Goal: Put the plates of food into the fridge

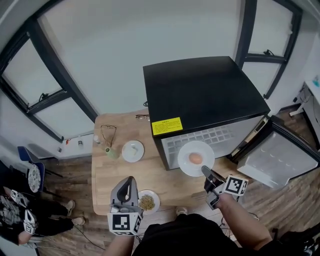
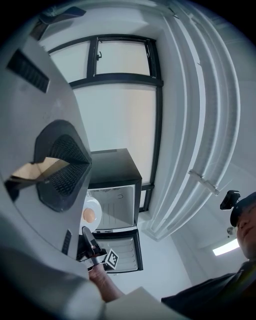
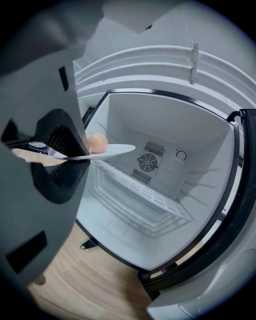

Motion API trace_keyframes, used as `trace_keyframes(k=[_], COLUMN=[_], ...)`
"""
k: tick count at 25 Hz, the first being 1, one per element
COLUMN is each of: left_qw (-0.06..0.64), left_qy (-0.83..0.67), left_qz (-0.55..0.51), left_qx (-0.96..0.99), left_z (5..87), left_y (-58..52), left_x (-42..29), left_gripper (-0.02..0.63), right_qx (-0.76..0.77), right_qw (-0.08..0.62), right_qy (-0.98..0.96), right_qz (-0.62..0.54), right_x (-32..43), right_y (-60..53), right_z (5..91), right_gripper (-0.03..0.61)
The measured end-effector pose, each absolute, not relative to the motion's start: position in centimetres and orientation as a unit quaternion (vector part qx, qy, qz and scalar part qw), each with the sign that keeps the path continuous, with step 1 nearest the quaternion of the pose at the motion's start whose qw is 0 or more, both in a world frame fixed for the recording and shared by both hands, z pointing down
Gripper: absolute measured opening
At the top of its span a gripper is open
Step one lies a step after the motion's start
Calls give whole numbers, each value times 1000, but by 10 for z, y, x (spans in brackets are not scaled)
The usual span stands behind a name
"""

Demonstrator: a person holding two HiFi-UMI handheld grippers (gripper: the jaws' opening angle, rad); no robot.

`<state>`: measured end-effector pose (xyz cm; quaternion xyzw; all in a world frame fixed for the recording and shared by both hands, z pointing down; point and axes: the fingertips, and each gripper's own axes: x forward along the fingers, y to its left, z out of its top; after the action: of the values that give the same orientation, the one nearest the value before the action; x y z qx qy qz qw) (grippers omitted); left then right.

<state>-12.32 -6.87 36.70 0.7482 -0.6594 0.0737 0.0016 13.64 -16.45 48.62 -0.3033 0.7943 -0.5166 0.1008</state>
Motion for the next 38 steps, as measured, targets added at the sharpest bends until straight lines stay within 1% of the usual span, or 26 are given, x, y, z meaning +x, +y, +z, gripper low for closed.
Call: trace_keyframes(k=[6,10,17,22,24,27,29,31,38], left_qw=[-2,-6,4,8,10,13,14,16,22], left_qy=[-672,-678,-693,-700,-702,-706,-708,-710,-711], left_qz=[74,76,81,84,86,87,88,88,90], left_qx=[737,731,717,709,707,703,701,699,697], left_z=[362,359,366,370,372,372,373,373,379], left_y=[-75,-77,-78,-80,-80,-81,-82,-83,-88], left_x=[-131,-135,-150,-156,-159,-164,-168,-172,-175], left_gripper=[3,3,3,3,3,3,3,3,3], right_qx=[-283,-313,-320,-329,-338,-360,-373,-383,-406], right_qw=[113,76,22,-1,-21,-75,-115,-153,-227], right_qy=[817,811,823,818,819,829,841,850,855], right_qz=[-490,-489,-469,-472,-464,-421,-375,-327,-227], right_x=[121,117,95,87,85,85,86,84,79], right_y=[-200,-220,-248,-264,-270,-280,-285,-289,-304], right_z=[465,472,475,481,482,484,483,482,483], right_gripper=[34,34,34,35,35,78,90,123,171])
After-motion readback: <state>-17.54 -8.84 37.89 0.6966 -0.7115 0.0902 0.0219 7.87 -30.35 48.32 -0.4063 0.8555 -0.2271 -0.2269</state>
